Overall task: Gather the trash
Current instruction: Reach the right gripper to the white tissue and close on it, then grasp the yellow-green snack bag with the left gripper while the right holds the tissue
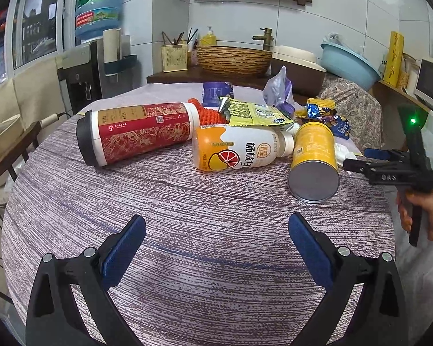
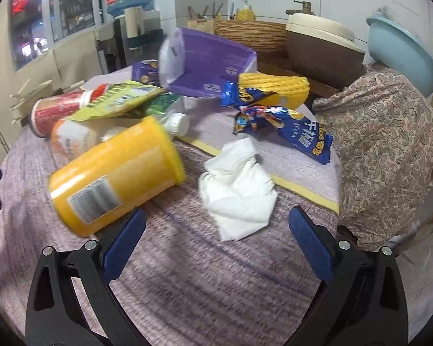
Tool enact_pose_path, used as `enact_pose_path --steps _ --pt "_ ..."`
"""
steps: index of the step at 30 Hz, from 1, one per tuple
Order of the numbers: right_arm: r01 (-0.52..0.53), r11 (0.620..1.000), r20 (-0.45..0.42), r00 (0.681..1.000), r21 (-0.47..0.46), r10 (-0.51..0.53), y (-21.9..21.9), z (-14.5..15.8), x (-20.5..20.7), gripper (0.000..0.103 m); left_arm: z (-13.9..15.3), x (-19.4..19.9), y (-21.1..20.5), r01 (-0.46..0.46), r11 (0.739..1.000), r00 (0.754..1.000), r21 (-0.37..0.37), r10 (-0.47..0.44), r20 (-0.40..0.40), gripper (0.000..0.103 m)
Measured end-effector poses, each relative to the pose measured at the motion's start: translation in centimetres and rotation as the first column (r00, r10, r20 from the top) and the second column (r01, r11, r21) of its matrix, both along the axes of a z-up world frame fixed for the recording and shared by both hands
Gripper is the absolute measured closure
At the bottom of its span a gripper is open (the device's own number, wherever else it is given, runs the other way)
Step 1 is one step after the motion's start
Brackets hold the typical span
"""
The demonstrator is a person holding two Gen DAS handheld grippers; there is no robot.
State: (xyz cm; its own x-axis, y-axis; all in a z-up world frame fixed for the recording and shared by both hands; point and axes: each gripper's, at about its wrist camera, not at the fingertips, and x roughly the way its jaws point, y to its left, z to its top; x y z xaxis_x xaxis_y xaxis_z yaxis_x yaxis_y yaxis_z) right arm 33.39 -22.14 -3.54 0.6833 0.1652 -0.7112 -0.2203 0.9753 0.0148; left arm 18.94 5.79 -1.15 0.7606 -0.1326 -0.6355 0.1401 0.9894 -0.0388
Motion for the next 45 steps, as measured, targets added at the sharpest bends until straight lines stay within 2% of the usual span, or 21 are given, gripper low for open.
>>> enact_pose_path --steps 4,8,12,16,20,23,27,28,31,33,37,41,43,45 --pt "0.009 1.0 -0.036 0.999 -0.012 -0.009 -0.3 -0.6 1.7 0.02 -0.1 0.3 -0.2 0.01 1.0 1.0 -0.01 -0.01 -0.005 0.005" --pt "0.009 1.0 -0.065 0.998 0.02 -0.007 -0.9 -1.2 2.5 0.048 -0.1 0.6 -0.9 0.027 1.0 1.0 -0.004 -0.027 -0.003 0.005" --pt "0.008 0.999 -0.057 0.998 0.043 -0.006 -1.5 -1.5 2.5 0.061 0.2 1.1 -1.3 0.04 0.999 0.999 -0.003 -0.04 0.01 0.006" --pt "-0.012 0.999 -0.044 0.999 0.044 0.014 -1.6 -1.1 2.1 0.076 1.1 2.5 -2.2 0.061 0.998 0.998 0.019 -0.062 0.022 0.015" --pt "-0.028 0.998 -0.043 0.999 0.056 0.03 -1.5 -0.6 1.5 0.077 2.6 5.0 -3.4 0.117 0.99 0.992 0.079 -0.12 0.045 0.03" --pt "-0.036 0.998 -0.024 0.999 0.049 0.037 -1.3 -0.2 0.9 0.077 3.2 6.8 -5.2 0.18 0.974 0.981 0.139 -0.188 0.047 0.031" --pt "-0.045 0.998 -0.001 0.999 0.049 0.045 -1.2 0.4 0.0 0.077 3.0 9.0 -7.9 0.253 0.955 0.966 0.157 -0.259 0.019 0.031" --pt "-0.052 0.998 0.002 0.999 0.046 0.052 -1.2 0.5 -0.2 0.077 2.9 9.6 -8.3 0.259 0.954 0.965 0.154 -0.263 0.01 0.031" --pt "-0.059 0.996 0.003 0.998 0.062 0.059 -1.4 0.7 -0.6 0.077 2.4 11.1 -9.6 0.268 0.937 0.962 0.225 -0.274 -0.007 0.038" --pt "-0.06 0.995 0.004 0.998 0.078 0.06 -1.6 0.7 -0.7 0.077 2.1 11.7 -9.8 0.273 0.932 0.961 0.238 -0.275 -0.026 0.041" --pt "-0.057 0.991 -0.011 0.998 0.117 0.058 -2.1 0.7 -0.6 0.077 1.5 12.6 -10.2 0.267 0.916 0.963 0.3 -0.266 -0.044 0.043" --pt "-0.069 0.992 -0.008 0.998 0.105 0.07 -1.8 0.6 -0.6 0.077 0.8 13.6 -11.1 0.274 0.889 0.961 0.366 -0.27 -0.065 0.048" --pt "-0.067 0.991 -0.006 0.998 0.115 0.069 -1.8 0.6 -0.6 0.077 0.5 14.1 -11.3 0.274 0.89 0.961 0.364 -0.266 -0.075 0.059" --pt "-0.067 0.991 -0.005 0.998 0.115 0.068 -1.7 0.6 -0.6 0.077 0.6 14.5 -11.4 0.258 0.893 0.965 0.369 -0.251 -0.068 0.063"
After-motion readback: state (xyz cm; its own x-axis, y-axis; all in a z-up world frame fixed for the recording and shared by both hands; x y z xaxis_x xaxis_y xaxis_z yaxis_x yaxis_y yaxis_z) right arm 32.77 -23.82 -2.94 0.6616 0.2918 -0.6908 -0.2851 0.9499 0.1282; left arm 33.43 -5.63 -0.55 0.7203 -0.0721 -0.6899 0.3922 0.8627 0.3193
